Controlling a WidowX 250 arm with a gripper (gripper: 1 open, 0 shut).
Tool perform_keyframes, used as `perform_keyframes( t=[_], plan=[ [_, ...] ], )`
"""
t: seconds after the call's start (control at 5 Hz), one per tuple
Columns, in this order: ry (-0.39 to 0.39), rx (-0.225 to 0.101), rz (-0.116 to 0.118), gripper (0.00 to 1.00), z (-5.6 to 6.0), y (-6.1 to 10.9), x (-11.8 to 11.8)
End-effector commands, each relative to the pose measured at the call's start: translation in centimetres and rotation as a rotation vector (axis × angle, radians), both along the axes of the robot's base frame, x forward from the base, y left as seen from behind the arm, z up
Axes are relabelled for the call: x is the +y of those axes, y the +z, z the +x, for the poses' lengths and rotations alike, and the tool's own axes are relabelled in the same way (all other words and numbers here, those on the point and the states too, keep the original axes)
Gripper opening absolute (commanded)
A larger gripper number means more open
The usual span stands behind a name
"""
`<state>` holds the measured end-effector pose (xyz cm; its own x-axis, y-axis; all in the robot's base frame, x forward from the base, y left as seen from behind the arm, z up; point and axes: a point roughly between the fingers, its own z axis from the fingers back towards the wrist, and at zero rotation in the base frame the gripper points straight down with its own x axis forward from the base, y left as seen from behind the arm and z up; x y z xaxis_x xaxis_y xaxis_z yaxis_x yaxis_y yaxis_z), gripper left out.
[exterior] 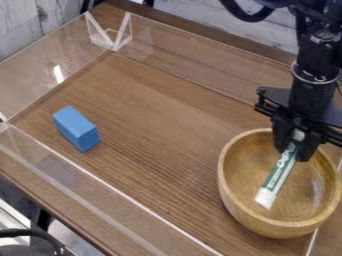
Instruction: Remove the green marker from inside the brown bowl and put it on the table
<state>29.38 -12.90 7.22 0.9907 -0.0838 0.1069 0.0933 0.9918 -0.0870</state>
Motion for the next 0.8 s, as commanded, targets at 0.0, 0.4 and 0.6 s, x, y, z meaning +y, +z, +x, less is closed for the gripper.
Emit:
perform_keyframes(
  t=[0.0,0.4,0.6],
  plan=[
    [0.001,-0.056,-0.024,0.0,0.8,2.6,0.0],
    [-0.003,-0.044,-0.02,0.0,0.3,3.9,0.5],
    [0.006,-0.051,-0.018,0.0,-0.1,5.2,1.3]
  ],
)
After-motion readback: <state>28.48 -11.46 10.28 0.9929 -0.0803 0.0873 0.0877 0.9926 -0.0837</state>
